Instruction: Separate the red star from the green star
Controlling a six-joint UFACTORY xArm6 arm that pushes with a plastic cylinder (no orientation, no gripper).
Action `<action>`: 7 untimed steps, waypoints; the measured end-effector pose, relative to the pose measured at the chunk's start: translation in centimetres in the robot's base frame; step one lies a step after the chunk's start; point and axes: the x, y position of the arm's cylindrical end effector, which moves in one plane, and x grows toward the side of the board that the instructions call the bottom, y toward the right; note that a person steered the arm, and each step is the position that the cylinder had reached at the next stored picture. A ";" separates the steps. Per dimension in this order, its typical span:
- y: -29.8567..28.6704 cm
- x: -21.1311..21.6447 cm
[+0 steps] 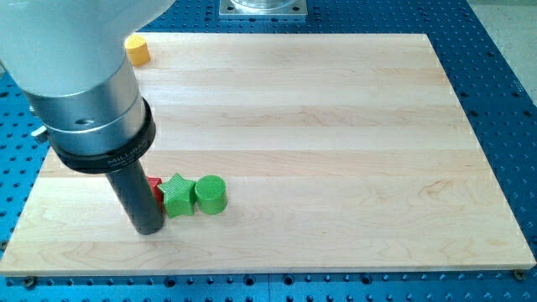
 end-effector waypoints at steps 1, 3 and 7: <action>3.1 0.3; 1.5 -1.5; -1.6 -1.3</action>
